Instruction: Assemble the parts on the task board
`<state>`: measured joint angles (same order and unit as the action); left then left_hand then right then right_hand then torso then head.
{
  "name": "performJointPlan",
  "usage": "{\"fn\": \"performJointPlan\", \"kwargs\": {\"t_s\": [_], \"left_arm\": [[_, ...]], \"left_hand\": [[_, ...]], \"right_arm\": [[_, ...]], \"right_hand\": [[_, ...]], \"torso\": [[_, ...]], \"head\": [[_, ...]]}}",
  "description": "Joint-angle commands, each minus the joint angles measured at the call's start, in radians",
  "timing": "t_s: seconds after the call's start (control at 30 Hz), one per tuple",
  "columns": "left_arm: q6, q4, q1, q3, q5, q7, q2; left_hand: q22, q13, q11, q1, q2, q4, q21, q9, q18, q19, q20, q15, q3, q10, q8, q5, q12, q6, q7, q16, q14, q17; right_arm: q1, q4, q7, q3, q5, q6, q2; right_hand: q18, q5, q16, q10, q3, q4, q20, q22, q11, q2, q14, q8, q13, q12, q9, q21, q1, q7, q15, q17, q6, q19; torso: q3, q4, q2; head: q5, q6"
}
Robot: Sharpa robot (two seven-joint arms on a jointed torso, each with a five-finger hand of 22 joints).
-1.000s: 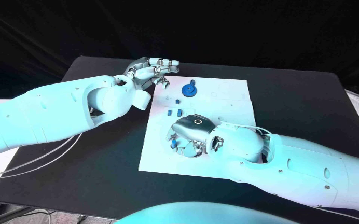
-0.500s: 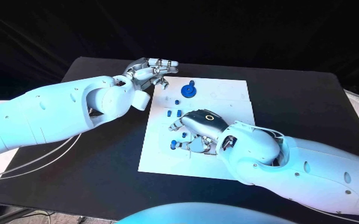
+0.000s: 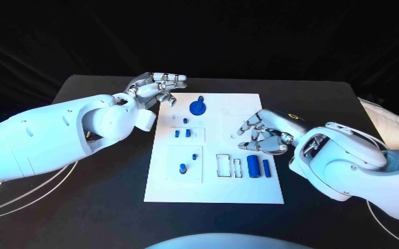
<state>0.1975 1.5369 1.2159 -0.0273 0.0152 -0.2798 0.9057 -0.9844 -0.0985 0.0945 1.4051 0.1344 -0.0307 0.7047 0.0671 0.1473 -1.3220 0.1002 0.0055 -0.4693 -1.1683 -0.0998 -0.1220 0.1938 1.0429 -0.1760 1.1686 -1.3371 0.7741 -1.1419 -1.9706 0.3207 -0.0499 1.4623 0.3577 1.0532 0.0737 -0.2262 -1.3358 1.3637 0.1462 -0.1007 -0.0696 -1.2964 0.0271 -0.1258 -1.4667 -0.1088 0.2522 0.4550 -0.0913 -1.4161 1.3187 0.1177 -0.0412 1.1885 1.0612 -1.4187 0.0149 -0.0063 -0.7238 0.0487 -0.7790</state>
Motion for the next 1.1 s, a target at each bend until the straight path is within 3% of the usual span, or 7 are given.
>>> {"fn": "performJointPlan", "kwargs": {"t_s": [0.03, 0.13, 0.23, 0.37, 0.53, 1.1], "left_arm": [[-0.015, 0.004, 0.000, 0.001, -0.003, -0.006, -0.001], [-0.015, 0.003, 0.000, 0.000, -0.003, -0.006, -0.001], [-0.016, 0.001, 0.000, 0.000, -0.003, -0.006, -0.003], [-0.017, -0.002, -0.001, -0.001, -0.003, -0.006, -0.005], [-0.018, -0.005, -0.004, -0.002, -0.003, -0.007, -0.008], [-0.021, -0.005, -0.007, -0.003, -0.003, -0.006, -0.005]], "left_hand": [[0.001, -0.001, 0.001, 0.001, -0.007, -0.003, -0.006, 0.000, 0.011, 0.006, 0.001, 0.001, 0.003, 0.006, 0.001, 0.001, 0.003, -0.005, -0.001, -0.001, 0.010, -0.001], [0.001, -0.001, 0.001, 0.001, -0.007, -0.003, -0.006, 0.000, 0.011, 0.006, 0.001, 0.001, 0.003, 0.006, 0.001, 0.001, 0.003, -0.005, -0.001, -0.001, 0.010, -0.001], [0.000, -0.002, 0.001, 0.000, -0.006, -0.003, -0.004, 0.000, 0.010, 0.005, 0.001, 0.001, 0.004, 0.007, 0.000, 0.001, 0.005, -0.006, -0.001, 0.000, 0.010, -0.001], [0.000, -0.002, 0.001, 0.000, -0.006, -0.003, -0.004, 0.000, 0.010, 0.005, 0.001, 0.001, 0.004, 0.007, 0.000, 0.001, 0.005, -0.006, -0.001, 0.000, 0.010, -0.001], [0.000, -0.002, 0.001, 0.000, -0.006, -0.003, -0.004, 0.000, 0.010, 0.005, 0.001, 0.001, 0.004, 0.007, 0.000, 0.001, 0.005, -0.006, -0.001, 0.000, 0.010, -0.001], [0.001, -0.002, 0.001, -0.001, -0.006, -0.003, -0.006, 0.000, 0.011, 0.006, 0.002, 0.001, 0.005, 0.007, 0.000, 0.001, 0.006, -0.006, -0.001, 0.000, 0.010, -0.001]], "right_arm": [[-0.001, -0.025, 0.123, -0.008, -0.085, 0.009, 0.046], [0.000, -0.039, 0.165, -0.017, -0.069, -0.006, 0.085], [0.003, -0.047, 0.200, -0.026, -0.043, -0.024, 0.109], [0.013, -0.051, 0.233, -0.032, -0.012, -0.042, 0.118], [0.028, -0.047, 0.262, -0.037, 0.022, -0.059, 0.105], [0.068, -0.013, 0.272, -0.039, 0.059, -0.083, 0.028]], "right_hand": [[-0.026, -0.061, -0.067, 0.008, -0.053, -0.038, 0.013, -0.068, -0.009, 0.005, -0.065, -0.021, 0.419, 0.373, -0.008, -0.041, -0.029, -0.012, -0.009, 0.089, 0.009, -0.029], [-0.032, -0.108, -0.106, 0.013, -0.103, -0.077, 0.007, -0.097, -0.007, 0.011, -0.069, -0.038, 0.711, 0.625, -0.017, -0.060, -0.046, -0.013, -0.008, 0.148, 0.006, -0.039], [-0.034, -0.121, -0.125, 0.006, -0.148, -0.112, 0.006, -0.114, -0.004, 0.022, -0.070, -0.054, 0.846, 0.730, -0.026, -0.070, -0.045, -0.015, -0.002, 0.177, -0.001, -0.045], [-0.036, -0.118, -0.133, 0.006, -0.184, -0.144, 0.003, -0.122, -0.002, 0.027, -0.071, -0.066, 0.893, 0.761, -0.034, -0.075, -0.056, -0.011, -0.003, 0.188, -0.006, -0.048], [-0.036, -0.114, -0.135, 0.007, -0.223, -0.174, 0.001, -0.125, 0.000, 0.022, -0.070, -0.075, 0.924, 0.777, -0.040, -0.076, -0.060, -0.010, -0.001, 0.192, -0.014, -0.048], [-0.037, -0.113, -0.139, 0.015, -0.242, -0.181, 0.000, -0.129, 0.000, 0.025, -0.071, -0.084, 0.955, 0.797, -0.045, -0.079, -0.046, -0.010, 0.000, 0.199, -0.018, -0.050]], "torso": [[0.0001, -0.0130, 0.005], [-0.0007, -0.0201, 0.007], [0.0000, -0.0254, 0.009], [-0.0002, -0.0304, 0.009], [-0.0006, -0.0295, 0.008], [-0.0004, -0.0296, 0.008]], "head": [[-0.017, 0.006], [-0.019, 0.006], [-0.021, 0.005], [-0.020, 0.005], [-0.021, 0.003], [-0.017, -0.002]]}}
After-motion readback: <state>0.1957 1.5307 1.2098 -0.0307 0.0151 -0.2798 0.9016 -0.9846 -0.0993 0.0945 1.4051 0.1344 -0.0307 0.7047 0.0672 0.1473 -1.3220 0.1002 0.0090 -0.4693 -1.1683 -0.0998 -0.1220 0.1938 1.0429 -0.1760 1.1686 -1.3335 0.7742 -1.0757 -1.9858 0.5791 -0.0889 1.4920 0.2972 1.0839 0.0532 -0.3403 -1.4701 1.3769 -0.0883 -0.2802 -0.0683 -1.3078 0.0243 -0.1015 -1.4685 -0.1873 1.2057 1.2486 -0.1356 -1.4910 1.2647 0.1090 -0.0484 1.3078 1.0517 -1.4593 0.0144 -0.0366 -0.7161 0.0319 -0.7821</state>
